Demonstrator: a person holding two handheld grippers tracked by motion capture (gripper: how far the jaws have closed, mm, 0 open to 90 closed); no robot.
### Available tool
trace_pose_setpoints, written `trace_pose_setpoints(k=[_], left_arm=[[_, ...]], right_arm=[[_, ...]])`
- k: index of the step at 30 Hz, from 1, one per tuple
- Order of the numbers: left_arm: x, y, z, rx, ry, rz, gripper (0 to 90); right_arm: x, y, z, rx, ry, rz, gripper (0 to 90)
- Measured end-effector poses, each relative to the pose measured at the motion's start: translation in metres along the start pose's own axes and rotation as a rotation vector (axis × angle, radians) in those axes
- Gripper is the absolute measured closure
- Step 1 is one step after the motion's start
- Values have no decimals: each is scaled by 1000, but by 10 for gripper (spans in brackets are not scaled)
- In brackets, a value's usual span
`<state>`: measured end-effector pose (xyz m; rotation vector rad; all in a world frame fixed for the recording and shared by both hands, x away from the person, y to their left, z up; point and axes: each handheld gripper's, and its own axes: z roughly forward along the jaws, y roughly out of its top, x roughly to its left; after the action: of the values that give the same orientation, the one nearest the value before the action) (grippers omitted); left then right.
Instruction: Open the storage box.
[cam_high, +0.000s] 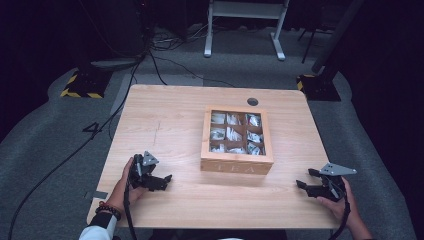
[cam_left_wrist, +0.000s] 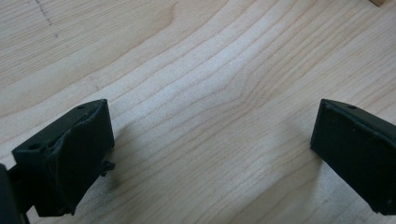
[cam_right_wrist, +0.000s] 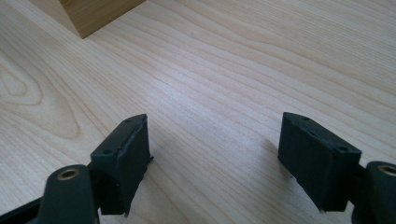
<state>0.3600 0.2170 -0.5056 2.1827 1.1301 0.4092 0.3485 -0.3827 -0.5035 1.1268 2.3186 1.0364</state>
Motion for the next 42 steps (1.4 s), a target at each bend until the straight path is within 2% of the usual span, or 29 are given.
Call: trace_pose_setpoints(k=[11, 13, 16, 20, 25, 27, 31, 37, 38, 42], left_arm=[[1, 0, 0, 0, -9, 12, 2], [1, 0, 0, 0, -14, 18, 0], [2, 0, 0, 4, -26, 26, 0], [2, 0, 0, 3, -27, 27, 0], [3, 0, 0, -1, -24, 31, 5], [3, -1, -1, -1, -24, 27, 5], [3, -1, -1, -1, -28, 27, 6], [3, -1, -1, 0, -31, 31, 6], [3, -1, -1, 2, -31, 31, 6], [3, -1, -1, 2, -31, 31, 6]], right_arm=[[-1, 1, 0, 5, 4, -4, 238], [-1, 2, 0, 20, 3, -4, 237], [-2, 6, 1, 40, 23, -4, 230], [-1, 10, -1, 29, 37, -18, 232], [2, 24, -3, 4, 53, -39, 265], [6, 37, -3, -5, 69, -62, 289], [12, 54, -2, -36, 111, -71, 300], [23, 74, 1, -52, 141, -115, 308], [28, 83, 3, -55, 152, -130, 309], [39, 95, 9, -51, 176, -168, 314]])
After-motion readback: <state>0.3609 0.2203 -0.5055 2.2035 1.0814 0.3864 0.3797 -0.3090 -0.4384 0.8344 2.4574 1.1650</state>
